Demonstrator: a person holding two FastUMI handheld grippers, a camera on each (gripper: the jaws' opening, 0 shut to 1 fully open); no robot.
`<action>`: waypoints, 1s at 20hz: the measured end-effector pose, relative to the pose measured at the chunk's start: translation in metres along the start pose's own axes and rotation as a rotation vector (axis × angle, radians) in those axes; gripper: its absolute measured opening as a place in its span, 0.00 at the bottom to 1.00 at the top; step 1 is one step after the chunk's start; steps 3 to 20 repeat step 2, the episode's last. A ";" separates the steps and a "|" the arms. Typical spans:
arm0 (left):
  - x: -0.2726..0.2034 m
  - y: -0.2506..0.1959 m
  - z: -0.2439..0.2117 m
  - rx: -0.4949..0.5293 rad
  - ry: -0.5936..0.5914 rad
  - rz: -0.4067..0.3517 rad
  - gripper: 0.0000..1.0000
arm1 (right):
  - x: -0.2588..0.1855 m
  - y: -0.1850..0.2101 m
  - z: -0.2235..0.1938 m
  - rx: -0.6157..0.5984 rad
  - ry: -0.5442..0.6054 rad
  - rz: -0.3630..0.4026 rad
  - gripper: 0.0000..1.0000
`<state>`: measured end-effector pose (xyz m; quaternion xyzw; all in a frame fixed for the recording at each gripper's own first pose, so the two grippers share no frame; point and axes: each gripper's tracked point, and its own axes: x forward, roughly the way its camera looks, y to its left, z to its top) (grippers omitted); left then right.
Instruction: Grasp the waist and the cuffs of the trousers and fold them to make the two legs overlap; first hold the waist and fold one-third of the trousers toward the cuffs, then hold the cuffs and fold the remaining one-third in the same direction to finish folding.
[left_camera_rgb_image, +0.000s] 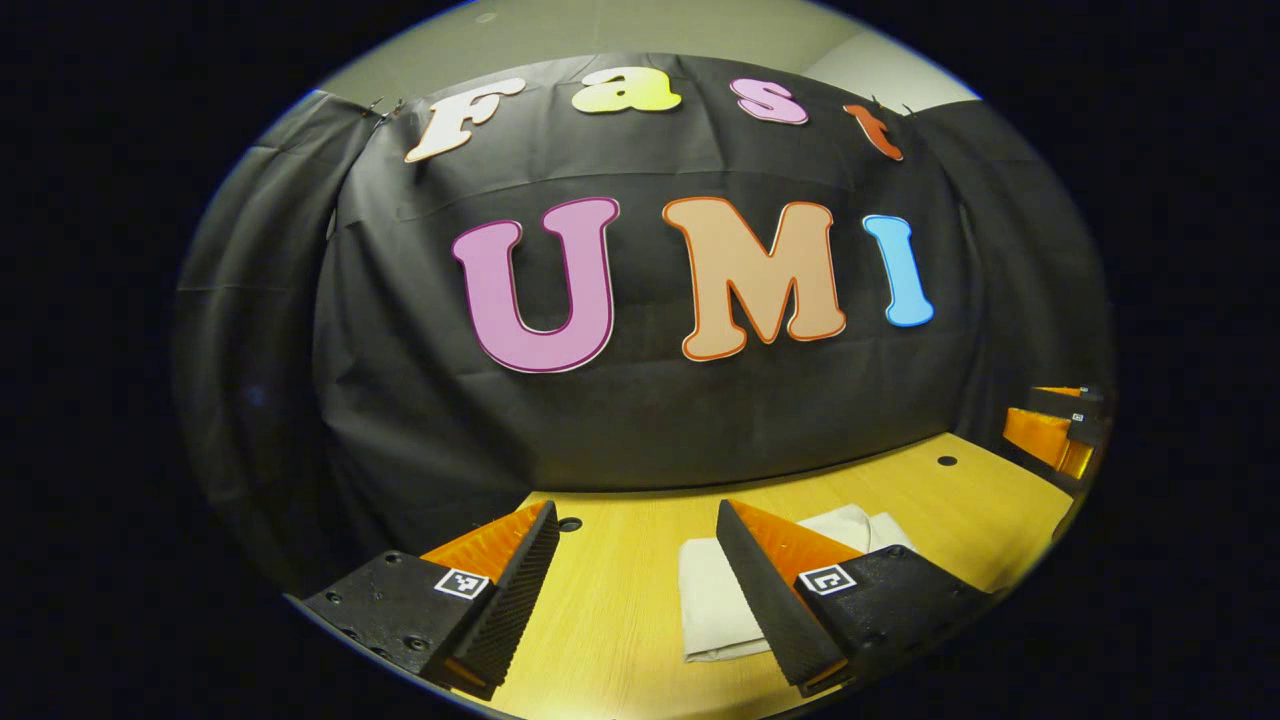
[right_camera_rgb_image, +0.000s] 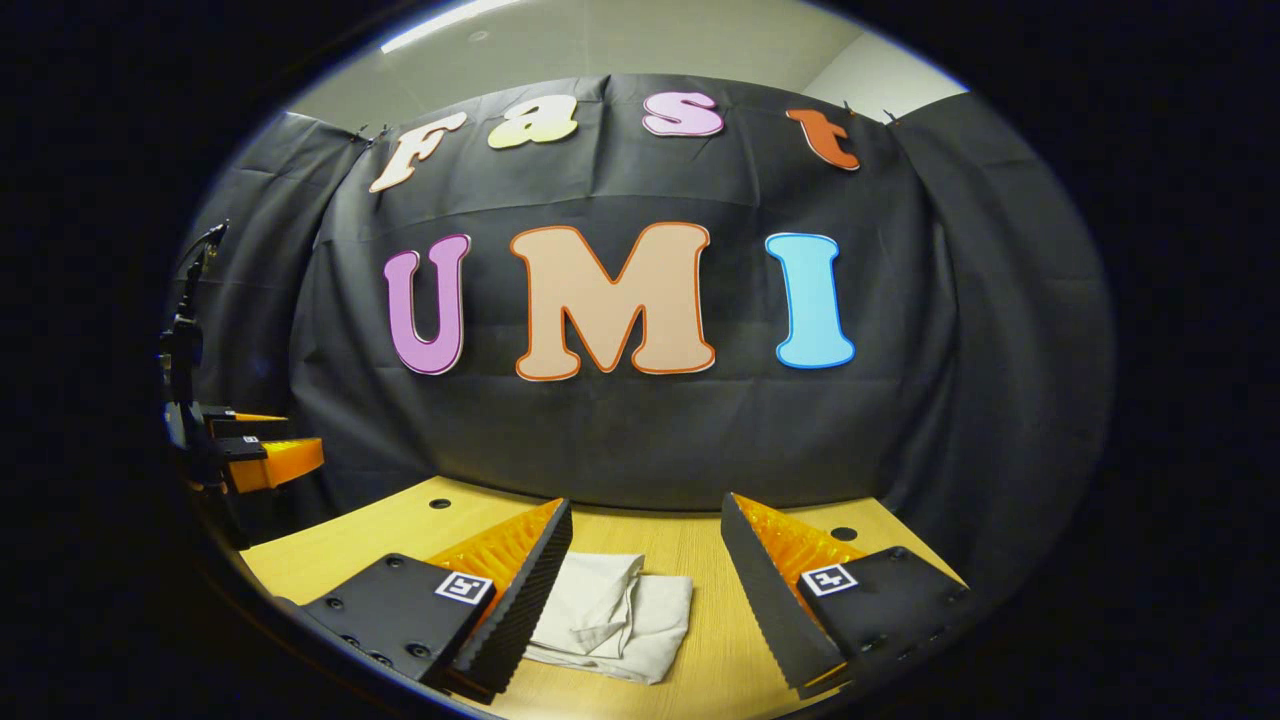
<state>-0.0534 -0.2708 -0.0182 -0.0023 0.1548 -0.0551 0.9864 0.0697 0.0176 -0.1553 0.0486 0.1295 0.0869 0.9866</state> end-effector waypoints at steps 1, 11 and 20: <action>0.000 0.003 -0.002 -0.004 0.003 0.002 0.96 | 0.000 0.003 0.000 -0.004 -0.001 -0.001 0.96; 0.001 0.007 -0.004 -0.008 0.002 0.003 0.96 | -0.001 0.006 0.002 -0.004 -0.003 -0.002 0.96; 0.001 0.007 -0.004 -0.008 0.002 0.003 0.96 | -0.001 0.006 0.002 -0.004 -0.003 -0.002 0.96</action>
